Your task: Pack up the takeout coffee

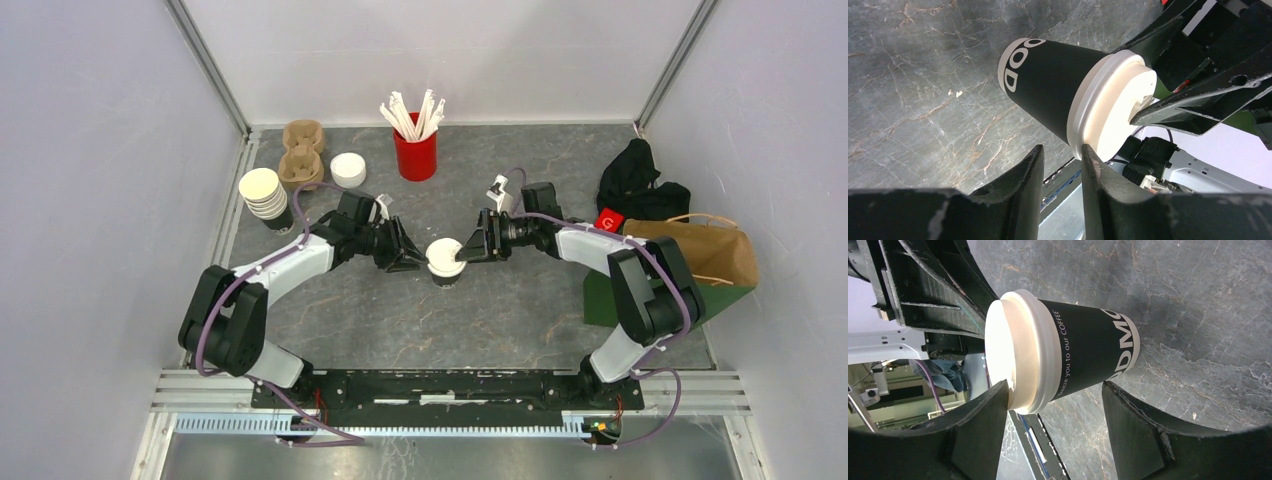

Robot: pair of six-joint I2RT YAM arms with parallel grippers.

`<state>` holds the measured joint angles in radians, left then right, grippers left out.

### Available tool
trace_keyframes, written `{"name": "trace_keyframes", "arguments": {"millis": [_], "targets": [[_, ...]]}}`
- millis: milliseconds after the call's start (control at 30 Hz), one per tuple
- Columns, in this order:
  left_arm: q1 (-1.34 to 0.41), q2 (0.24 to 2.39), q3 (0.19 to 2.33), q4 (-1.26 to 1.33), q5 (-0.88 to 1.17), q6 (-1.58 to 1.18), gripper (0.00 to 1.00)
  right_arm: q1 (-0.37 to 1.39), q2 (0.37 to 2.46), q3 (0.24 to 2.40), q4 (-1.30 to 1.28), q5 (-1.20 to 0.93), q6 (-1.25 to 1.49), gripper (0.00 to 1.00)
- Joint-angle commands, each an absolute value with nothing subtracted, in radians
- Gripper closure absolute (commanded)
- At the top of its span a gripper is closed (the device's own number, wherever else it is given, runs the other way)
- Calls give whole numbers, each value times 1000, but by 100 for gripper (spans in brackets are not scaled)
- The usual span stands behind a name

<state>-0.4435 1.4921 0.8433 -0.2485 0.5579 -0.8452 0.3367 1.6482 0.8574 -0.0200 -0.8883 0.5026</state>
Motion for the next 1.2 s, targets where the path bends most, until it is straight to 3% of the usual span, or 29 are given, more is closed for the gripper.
{"name": "trace_keyframes", "arguments": {"millis": [0,167,367,700,800,833,967,1167], "targets": [[-441,1645,710,-451,263,-705,65,313,1709,778,-17,-805,461,28],[-443,1641,729,-411,313,-692,65,309,1693,819,-63,-821,444,28],[-442,1505,919,-411,427,-698,49,322,1618,903,-107,-860,463,24],[-442,1471,1103,-491,456,-673,35,333,1568,1087,-362,-776,301,14],[-441,1422,1116,-517,394,-665,32,385,1558,1195,-517,-615,162,9],[-441,1401,1119,-526,359,-664,30,421,1561,1236,-567,-534,110,2],[-438,1301,1116,-553,172,-691,19,593,1604,1376,-719,-200,-24,2],[-434,1185,1081,-567,52,-713,11,727,1682,1511,-812,-7,-78,2]]}}
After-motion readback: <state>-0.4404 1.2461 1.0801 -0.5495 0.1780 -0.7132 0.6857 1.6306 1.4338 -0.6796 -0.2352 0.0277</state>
